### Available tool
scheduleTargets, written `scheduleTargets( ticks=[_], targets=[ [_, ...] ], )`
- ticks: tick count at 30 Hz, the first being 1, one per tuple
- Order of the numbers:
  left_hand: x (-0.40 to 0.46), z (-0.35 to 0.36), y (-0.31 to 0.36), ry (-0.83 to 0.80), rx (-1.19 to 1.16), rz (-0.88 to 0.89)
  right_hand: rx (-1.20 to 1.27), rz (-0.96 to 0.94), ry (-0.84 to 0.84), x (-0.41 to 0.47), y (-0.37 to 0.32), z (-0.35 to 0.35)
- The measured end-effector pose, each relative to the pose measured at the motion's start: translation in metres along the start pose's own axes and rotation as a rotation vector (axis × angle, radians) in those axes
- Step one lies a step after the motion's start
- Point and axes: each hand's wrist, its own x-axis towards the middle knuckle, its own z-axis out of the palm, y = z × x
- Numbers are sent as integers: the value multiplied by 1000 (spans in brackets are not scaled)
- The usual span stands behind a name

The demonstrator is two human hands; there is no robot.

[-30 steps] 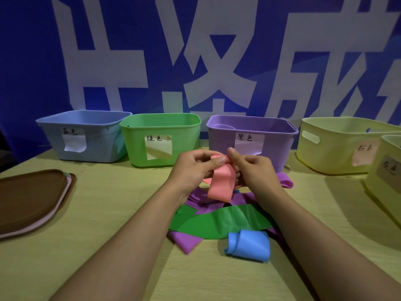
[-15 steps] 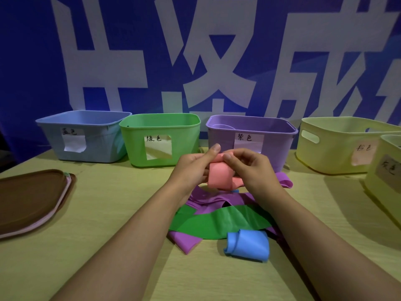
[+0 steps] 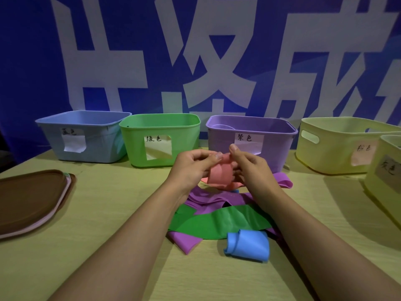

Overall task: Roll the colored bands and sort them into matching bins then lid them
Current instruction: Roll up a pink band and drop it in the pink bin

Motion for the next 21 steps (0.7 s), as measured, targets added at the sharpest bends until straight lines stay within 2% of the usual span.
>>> scheduleTargets(
  ticks=[4, 9, 21],
  targets=[
    [-1, 0, 0, -23, 10, 26, -31, 55, 46, -1, -3, 0],
    [-3, 1, -1, -37, 2, 33, -79, 22, 93, -3, -6, 0],
    [-4, 2, 0, -64, -88, -8, -39, -62, 45, -5, -8, 0]
  ],
)
